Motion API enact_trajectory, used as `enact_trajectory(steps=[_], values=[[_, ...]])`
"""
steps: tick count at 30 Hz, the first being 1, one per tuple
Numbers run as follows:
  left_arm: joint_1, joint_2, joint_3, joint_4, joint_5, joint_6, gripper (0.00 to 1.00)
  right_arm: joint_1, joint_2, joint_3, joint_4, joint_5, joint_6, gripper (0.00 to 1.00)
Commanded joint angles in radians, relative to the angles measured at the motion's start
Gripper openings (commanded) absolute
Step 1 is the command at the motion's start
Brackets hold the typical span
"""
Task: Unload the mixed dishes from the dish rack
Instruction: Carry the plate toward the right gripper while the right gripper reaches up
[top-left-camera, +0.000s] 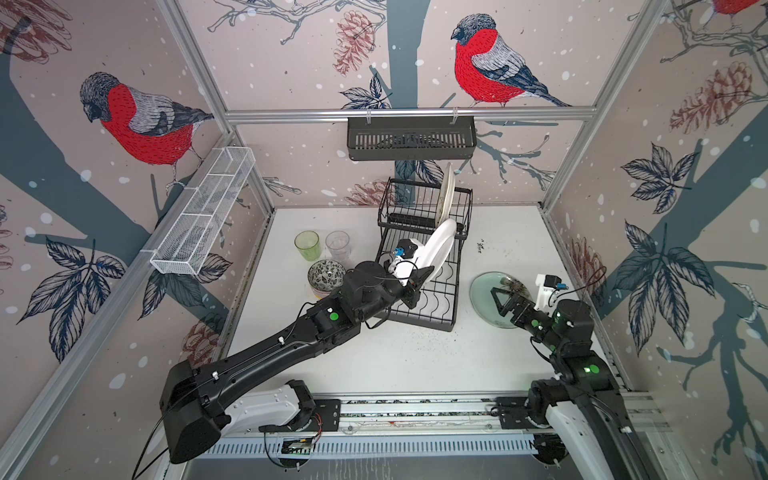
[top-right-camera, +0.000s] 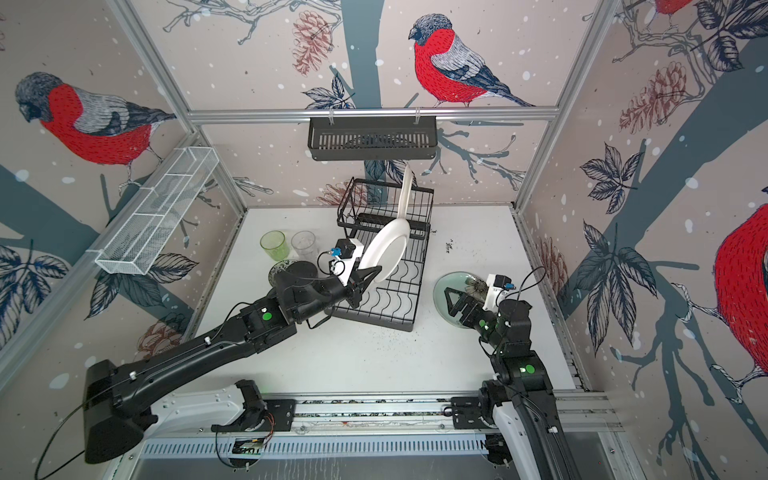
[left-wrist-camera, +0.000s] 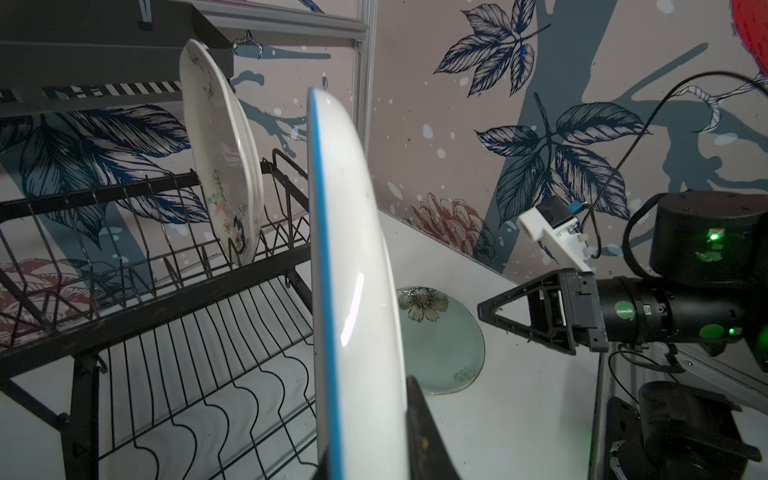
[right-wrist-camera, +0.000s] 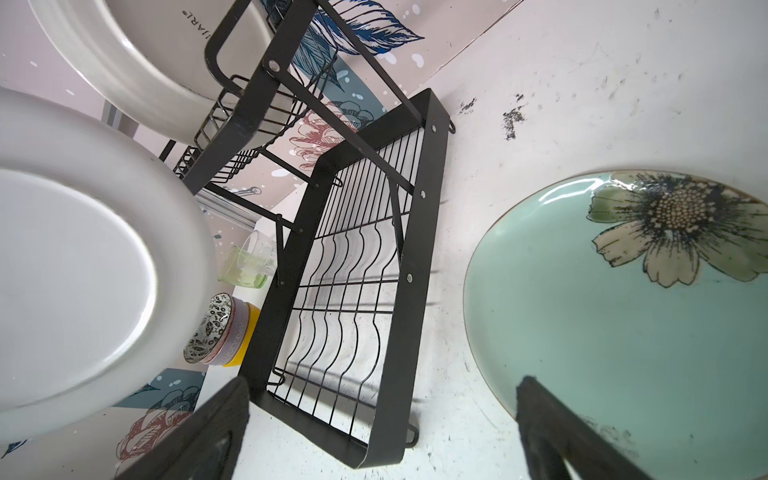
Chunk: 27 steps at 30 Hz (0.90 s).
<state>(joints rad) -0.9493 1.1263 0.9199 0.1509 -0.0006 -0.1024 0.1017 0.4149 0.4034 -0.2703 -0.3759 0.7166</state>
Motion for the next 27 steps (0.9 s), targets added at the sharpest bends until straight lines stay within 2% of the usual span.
enact_trajectory(steps=[1,6,11,17,22,27], values=[[-0.008,-0.002,-0.036,0.176,0.001,0.033,0.00,-0.003,0.003,0.019,0.042,-0.041,0.024,0.99],[-0.022,0.010,-0.101,0.249,-0.001,0.075,0.00,-0.022,0.008,0.047,0.068,-0.088,0.095,0.99],[-0.076,0.041,-0.133,0.299,-0.042,0.147,0.00,-0.032,0.011,0.063,0.077,-0.127,0.162,1.00],[-0.139,0.143,-0.120,0.329,-0.074,0.224,0.00,-0.044,-0.003,0.068,0.076,-0.124,0.244,0.99],[-0.157,0.231,-0.083,0.335,-0.056,0.250,0.00,-0.050,-0.016,0.070,0.079,-0.127,0.272,0.99],[-0.210,0.291,-0.039,0.322,-0.119,0.318,0.00,-0.052,-0.031,0.083,0.062,-0.120,0.279,1.00]])
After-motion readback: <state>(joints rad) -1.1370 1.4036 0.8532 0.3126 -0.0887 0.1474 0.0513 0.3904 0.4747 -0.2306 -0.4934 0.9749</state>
